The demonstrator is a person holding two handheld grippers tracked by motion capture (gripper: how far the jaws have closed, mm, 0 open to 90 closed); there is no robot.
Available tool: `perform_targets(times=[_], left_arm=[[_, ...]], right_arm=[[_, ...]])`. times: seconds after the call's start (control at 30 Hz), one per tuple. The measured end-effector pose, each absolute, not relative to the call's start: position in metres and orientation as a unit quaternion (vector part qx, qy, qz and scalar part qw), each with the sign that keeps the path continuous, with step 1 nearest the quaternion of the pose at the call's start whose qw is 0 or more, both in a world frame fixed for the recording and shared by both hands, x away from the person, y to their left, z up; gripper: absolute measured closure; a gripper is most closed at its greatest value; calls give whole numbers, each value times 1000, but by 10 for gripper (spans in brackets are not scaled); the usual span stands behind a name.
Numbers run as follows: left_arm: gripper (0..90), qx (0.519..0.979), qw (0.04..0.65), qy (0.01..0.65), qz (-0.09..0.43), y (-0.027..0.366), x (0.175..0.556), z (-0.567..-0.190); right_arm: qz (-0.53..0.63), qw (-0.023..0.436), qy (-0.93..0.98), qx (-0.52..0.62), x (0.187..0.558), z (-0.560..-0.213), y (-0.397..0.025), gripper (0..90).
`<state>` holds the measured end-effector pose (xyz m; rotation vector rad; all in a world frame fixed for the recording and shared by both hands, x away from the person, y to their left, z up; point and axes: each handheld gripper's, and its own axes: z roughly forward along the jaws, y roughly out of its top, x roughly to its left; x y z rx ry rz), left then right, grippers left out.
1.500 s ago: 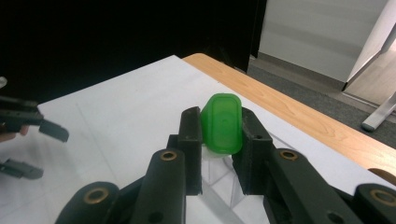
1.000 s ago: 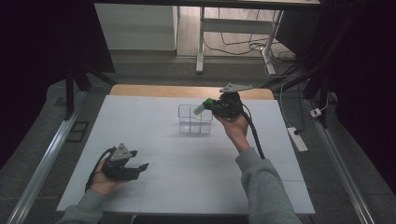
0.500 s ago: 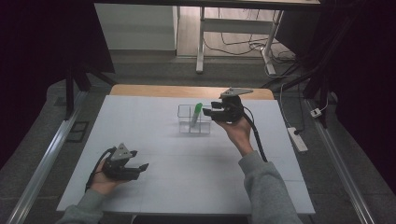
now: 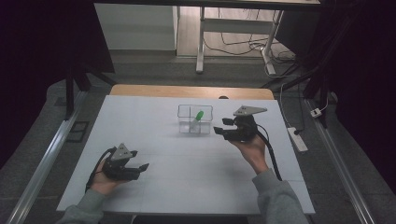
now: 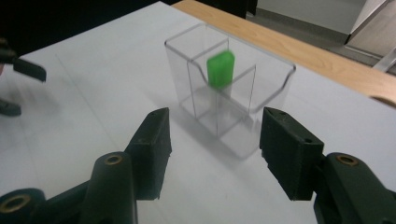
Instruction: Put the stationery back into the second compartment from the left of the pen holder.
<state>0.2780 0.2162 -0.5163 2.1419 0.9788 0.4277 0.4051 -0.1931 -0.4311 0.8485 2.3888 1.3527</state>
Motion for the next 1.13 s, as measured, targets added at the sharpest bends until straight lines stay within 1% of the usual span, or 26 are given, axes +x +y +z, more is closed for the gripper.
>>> perform_targets(times=[0.4,0.67,0.87,1.13], left_arm=[[297,834,363,382,165,216,278,-517],[297,833,364,381,166,215,278,-516],[296,834,363,381,166,215,278,-516],[296,834,364,381,166,215,278,-516]], right_arm=[[437,147,831,311,358,-456,-251,412],[418,153,834,325,336,-473,-284,411],[415,154,835,328,328,-479,-295,409],[411,156,837,326,328,-482,-296,406]])
